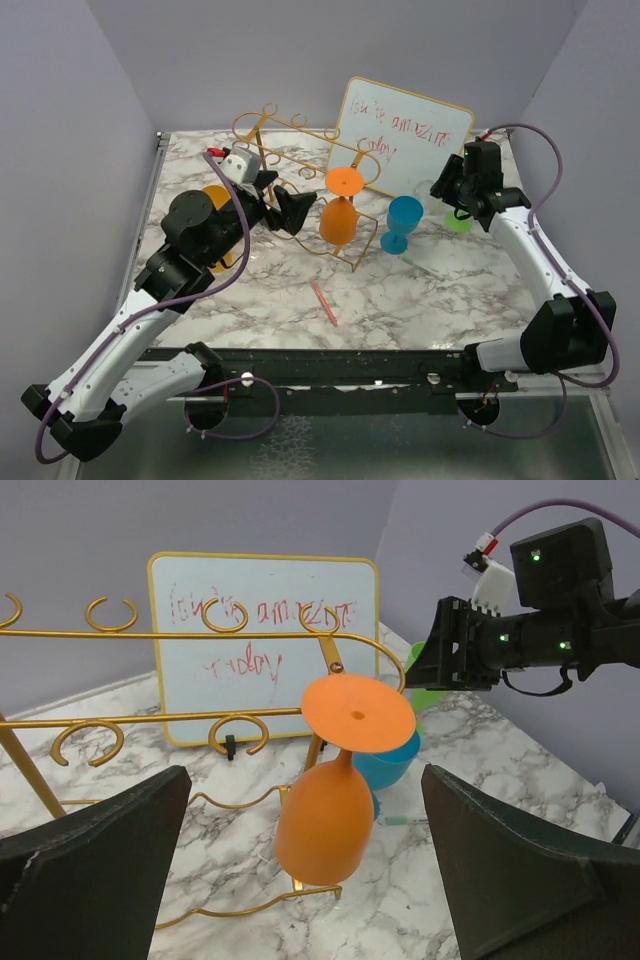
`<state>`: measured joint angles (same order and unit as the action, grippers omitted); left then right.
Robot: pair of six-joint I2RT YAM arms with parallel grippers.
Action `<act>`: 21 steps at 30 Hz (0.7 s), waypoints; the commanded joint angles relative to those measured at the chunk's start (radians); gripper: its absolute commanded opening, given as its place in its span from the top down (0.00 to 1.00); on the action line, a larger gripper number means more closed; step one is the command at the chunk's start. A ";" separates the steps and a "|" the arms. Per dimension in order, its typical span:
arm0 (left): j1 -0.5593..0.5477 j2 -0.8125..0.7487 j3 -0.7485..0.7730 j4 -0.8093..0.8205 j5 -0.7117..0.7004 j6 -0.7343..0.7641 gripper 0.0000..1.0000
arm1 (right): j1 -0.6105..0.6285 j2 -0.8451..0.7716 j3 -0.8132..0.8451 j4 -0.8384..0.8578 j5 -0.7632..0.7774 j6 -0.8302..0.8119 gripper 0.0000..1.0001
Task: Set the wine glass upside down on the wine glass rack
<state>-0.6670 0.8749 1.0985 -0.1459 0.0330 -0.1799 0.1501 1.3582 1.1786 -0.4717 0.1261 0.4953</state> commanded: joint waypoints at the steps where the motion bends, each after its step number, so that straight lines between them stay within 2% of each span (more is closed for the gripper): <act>1: 0.001 0.022 0.044 -0.011 -0.026 -0.005 0.01 | 0.022 0.068 0.053 -0.006 0.072 -0.022 0.48; 7: 0.001 0.047 0.055 -0.011 -0.026 0.007 0.01 | 0.032 0.153 0.122 -0.072 0.078 -0.056 0.56; 8: 0.001 0.054 0.055 -0.011 -0.026 0.027 0.01 | 0.036 0.189 0.155 -0.114 0.084 -0.078 0.63; 11: 0.001 0.054 0.059 -0.024 -0.048 0.057 0.01 | 0.047 0.219 0.190 -0.162 0.110 -0.096 0.73; 13: 0.000 0.051 0.061 -0.029 -0.067 0.064 0.01 | 0.054 0.226 0.206 -0.193 0.130 -0.104 0.77; 20: 0.001 0.050 0.065 -0.026 -0.048 0.074 0.01 | 0.076 0.210 0.251 -0.256 0.193 -0.134 0.99; 21: 0.001 0.050 0.067 -0.026 -0.043 0.072 0.01 | 0.079 0.198 0.256 -0.259 0.201 -0.135 0.99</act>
<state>-0.6670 0.9302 1.1316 -0.1673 -0.0051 -0.1253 0.2131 1.5745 1.3815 -0.6617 0.2584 0.3843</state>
